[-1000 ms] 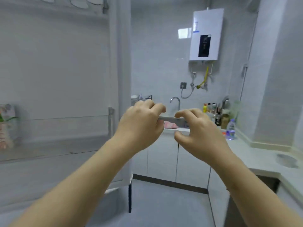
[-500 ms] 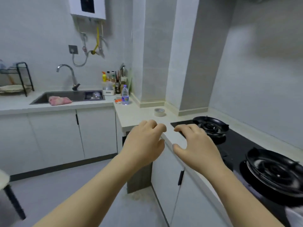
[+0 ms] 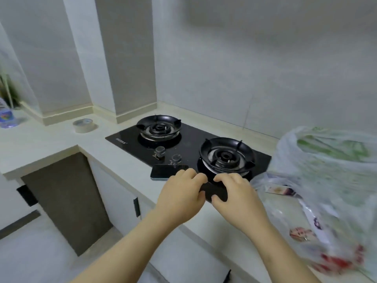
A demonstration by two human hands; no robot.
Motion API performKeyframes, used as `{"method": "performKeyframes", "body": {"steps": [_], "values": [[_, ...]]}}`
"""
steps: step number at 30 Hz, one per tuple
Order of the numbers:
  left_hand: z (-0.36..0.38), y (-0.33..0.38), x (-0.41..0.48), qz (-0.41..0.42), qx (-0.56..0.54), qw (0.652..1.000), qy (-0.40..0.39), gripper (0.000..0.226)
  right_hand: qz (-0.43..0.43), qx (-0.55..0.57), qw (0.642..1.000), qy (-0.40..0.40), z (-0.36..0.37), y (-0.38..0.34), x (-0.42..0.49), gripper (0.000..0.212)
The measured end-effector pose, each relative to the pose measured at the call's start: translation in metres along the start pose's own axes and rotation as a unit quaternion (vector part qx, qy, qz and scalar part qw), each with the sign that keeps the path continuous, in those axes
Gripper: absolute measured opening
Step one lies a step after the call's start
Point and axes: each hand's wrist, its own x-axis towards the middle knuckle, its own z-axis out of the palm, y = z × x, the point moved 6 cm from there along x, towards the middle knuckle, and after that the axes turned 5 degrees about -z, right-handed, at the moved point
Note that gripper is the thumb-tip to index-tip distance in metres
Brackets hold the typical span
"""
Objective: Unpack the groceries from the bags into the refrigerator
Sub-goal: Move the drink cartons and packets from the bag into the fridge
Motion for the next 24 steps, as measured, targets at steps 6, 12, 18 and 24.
{"method": "performKeyframes", "body": {"steps": [6,12,18,24], "values": [[0.059,0.035,0.055,0.094,-0.034,0.993,-0.061,0.034,0.106,-0.005,0.994,0.016,0.004,0.067,0.011,0.039],[0.113,0.062,0.094,0.181,-0.079,0.978,-0.074,0.041,0.21,-0.034,0.977,0.008,0.013,0.124,0.005,0.04],[0.16,0.099,0.1,0.262,-0.099,0.95,-0.141,0.037,0.3,-0.047,0.952,0.039,0.021,0.18,-0.031,0.038],[0.193,0.135,0.084,0.35,-0.112,0.909,-0.2,0.041,0.356,-0.076,0.93,0.039,0.029,0.215,-0.073,0.036]]}}
